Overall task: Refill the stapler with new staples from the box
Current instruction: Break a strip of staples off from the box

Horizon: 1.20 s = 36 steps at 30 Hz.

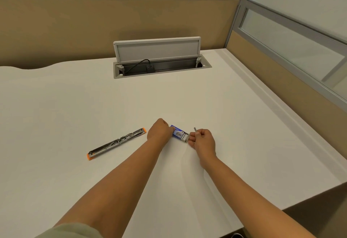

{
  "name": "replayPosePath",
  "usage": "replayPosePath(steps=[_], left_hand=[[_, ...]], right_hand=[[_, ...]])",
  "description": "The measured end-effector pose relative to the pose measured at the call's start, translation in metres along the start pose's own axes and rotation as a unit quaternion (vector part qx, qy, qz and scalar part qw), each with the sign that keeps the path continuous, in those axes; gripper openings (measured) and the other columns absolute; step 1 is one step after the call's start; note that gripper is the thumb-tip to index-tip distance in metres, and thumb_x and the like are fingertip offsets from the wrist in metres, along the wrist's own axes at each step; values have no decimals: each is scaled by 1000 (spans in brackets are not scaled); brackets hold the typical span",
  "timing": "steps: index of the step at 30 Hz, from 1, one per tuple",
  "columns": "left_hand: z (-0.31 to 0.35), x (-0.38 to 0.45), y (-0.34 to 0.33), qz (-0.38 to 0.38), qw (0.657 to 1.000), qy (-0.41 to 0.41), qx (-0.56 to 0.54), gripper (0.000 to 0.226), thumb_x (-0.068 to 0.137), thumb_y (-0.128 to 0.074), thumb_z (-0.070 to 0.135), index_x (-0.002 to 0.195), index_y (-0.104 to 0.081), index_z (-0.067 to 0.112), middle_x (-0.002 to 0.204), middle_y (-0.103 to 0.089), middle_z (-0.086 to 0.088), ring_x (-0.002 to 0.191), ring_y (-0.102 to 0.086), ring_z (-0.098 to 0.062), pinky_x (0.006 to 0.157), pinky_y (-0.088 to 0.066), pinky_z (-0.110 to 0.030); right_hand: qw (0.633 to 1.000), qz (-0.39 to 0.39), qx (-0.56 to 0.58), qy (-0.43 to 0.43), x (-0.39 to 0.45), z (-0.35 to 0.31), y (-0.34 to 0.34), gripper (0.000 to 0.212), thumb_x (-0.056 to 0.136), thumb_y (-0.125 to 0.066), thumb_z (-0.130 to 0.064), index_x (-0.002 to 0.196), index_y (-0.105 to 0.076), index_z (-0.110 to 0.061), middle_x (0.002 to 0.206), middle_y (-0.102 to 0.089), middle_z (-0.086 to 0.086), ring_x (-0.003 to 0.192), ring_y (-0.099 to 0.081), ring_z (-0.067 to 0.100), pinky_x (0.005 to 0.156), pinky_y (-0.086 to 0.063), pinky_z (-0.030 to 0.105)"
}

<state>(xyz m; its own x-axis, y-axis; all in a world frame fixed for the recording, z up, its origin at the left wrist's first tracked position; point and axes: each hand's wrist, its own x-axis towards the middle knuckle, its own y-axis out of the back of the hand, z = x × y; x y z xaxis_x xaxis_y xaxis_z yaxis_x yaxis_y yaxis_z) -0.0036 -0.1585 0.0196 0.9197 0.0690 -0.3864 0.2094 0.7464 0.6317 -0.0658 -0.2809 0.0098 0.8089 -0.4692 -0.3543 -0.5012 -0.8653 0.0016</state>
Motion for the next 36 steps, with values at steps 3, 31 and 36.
replayPosePath(steps=[3,31,36], left_hand=[[0,-1,0,4,1000,-7,5,15,86,-57,25,91,-46,16,110,-63,-7,92,-55,-23,70,-35,-28],[-1,1,5,-14,1000,-23,9,7,85,-57,18,88,-51,19,113,-65,-6,85,-51,-18,58,-35,-25],[-4,-1,3,-9,999,-33,-16,18,84,-59,22,101,-60,20,115,-63,-2,85,-52,-18,55,-34,-23]], right_hand=[[1000,1,7,-8,0,0,-4,19,95,-37,-5,81,-47,-14,82,-59,2,72,-59,12,66,-54,20],[977,28,-177,118,-13,5,-16,16,94,-39,-8,82,-44,-17,96,-67,3,73,-54,17,50,-36,10],[976,24,-177,125,-13,5,-18,13,93,-40,-8,84,-45,-15,97,-68,7,77,-55,19,56,-38,18]])
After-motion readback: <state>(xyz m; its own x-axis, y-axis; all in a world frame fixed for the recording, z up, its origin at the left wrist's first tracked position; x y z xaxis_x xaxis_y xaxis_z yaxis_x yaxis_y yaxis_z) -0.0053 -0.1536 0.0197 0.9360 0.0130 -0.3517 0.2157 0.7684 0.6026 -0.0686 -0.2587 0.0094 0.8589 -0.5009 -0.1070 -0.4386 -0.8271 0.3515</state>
